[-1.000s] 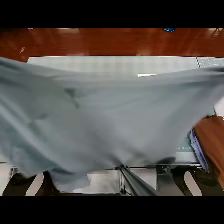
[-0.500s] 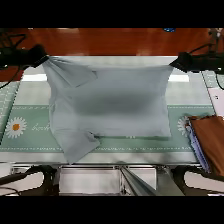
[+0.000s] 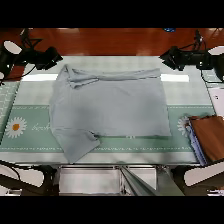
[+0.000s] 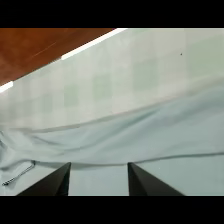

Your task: Fold the shirts.

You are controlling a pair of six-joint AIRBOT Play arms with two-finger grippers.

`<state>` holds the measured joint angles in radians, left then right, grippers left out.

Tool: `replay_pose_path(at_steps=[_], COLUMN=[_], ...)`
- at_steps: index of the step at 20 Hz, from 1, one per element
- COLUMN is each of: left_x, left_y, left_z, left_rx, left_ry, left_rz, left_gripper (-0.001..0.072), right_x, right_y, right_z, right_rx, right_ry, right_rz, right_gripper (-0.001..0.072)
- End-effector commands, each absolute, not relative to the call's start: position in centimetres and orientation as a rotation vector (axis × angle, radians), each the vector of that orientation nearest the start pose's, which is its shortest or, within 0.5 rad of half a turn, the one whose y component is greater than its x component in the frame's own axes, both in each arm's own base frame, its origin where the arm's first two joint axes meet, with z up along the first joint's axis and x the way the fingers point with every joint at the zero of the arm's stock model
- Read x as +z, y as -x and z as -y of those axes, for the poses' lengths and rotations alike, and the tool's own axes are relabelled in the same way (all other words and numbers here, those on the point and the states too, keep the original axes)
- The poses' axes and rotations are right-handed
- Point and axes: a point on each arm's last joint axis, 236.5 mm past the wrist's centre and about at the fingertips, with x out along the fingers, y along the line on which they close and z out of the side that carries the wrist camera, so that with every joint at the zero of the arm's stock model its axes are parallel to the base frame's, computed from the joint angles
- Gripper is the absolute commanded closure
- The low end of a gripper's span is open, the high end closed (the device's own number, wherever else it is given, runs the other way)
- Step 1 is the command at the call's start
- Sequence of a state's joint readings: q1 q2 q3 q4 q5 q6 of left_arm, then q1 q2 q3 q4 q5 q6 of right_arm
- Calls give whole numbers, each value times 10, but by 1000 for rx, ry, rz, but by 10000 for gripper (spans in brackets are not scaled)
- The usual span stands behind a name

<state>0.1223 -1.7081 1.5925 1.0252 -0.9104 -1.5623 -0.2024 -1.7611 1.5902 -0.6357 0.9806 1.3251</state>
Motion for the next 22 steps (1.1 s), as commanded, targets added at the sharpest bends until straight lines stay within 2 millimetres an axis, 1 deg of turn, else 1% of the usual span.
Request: replay_pose_path(at_steps=[1,2,3,4,5,6,7,8,9,10,11,12,13,14,15,17,18,19,20,22], left_x=[-7,-10,-7,-3,0,1,-1,-7,-16,-27,-42,-55,-65,-70,-73,-81,-84,-88,-91,-94], left_y=[-491,-460,-432,-413,-396,-374,-352,-329,-305,-282,-257,-237,-223,-219,-217,-215,-216,-218,-221,-230], left_z=[5,-6,-15,-25,-34,-44,-53,-61,-67,-70,-69,-64,-54,-45,-36,-29,-27,-25,-23,-16], left_rx=[-117,-172,-220,-214,-195,-174,-135,-83,-25,25,79,113,114,102,81,81,81,74,71,55], left_ry=[526,473,452,473,498,513,546,591,645,699,776,853,936,1005,1047,1065,1060,1035,1018,1018], left_rz=[-1269,-1371,-1442,-1465,-1461,-1450,-1435,-1420,-1407,-1407,-1424,-1450,-1464,-1461,-1453,-1455,-1454,-1455,-1455,-1446], left_gripper=[197,197,197,198,198,198,198,198,198,198,199,200,201,201,201,202,202,202,202,202], right_x=[46,48,46,40,35,33,34,34,31,23,10,-2,-13,-19,-22,-16,-14,-14,-14,-11], right_y=[-528,-505,-478,-449,-425,-403,-386,-371,-360,-346,-331,-316,-300,-288,-279,-275,-271,-266,-261,-260], right_z=[-19,-1,17,41,66,94,113,123,126,123,113,99,80,60,43,14,3,-6,-11,-12], right_rx=[343,341,322,258,153,40,-43,-96,-130,-173,-195,-190,-149,-99,-68,6,39,75,90,93], right_ry=[-870,-867,-820,-747,-681,-614,-585,-603,-641,-691,-726,-732,-738,-751,-781,-849,-869,-874,-871,-865], right_rz=[-1041,-1105,-1183,-1265,-1323,-1346,-1338,-1302,-1256,-1214,-1183,-1167,-1164,-1167,-1150,-1100,-1095,-1098,-1109,-1097], right_gripper=[296,300,300,299,299,300,299,299,299,299,299,299,299,299,299,299,299,299,299,299])
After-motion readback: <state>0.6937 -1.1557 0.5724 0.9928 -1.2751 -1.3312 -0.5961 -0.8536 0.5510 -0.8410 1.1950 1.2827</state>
